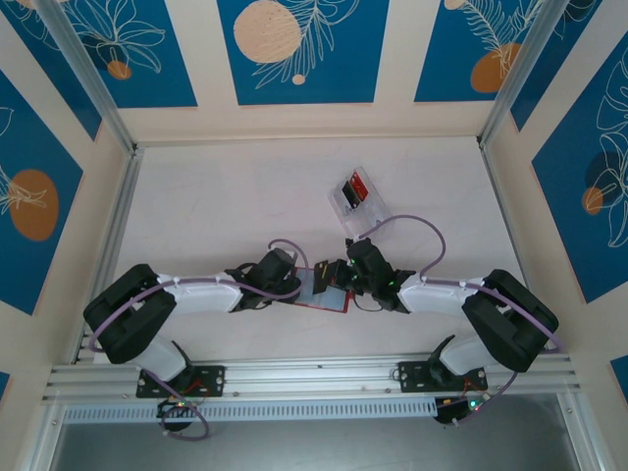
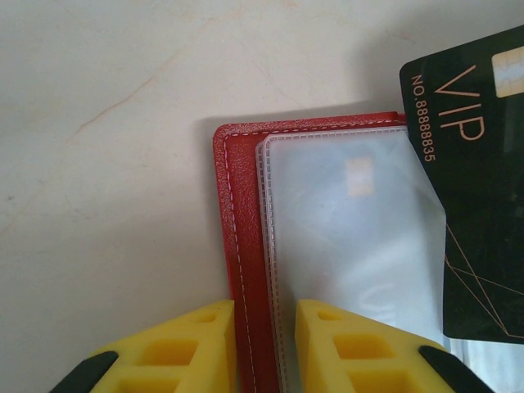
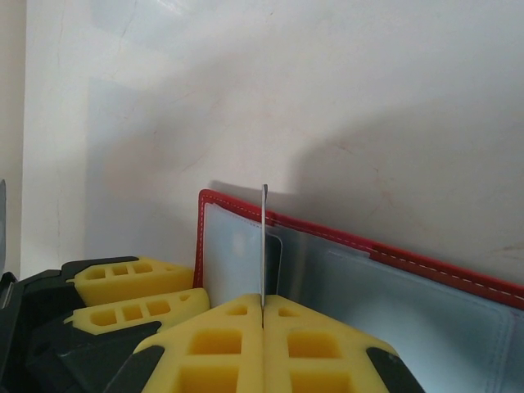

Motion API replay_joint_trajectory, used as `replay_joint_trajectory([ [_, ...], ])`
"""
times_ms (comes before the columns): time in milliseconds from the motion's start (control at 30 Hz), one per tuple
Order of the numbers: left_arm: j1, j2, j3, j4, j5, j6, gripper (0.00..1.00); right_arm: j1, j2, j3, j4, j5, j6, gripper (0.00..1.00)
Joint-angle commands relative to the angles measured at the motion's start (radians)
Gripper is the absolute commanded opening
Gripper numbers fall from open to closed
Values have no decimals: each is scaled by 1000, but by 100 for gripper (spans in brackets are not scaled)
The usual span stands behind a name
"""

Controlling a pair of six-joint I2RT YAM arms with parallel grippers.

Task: Put the credit cards into the card holder
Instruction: Insert the credit card into the card slot.

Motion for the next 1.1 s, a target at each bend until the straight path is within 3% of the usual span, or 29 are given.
replay_joint_trajectory([
  [0,-29,52,-27,-42,82,-4,24,-5,24,-22,35,-18,30,0],
  [1067,-29,77,-6,-47,88,0,24,95,48,-141,58,93,175,0],
])
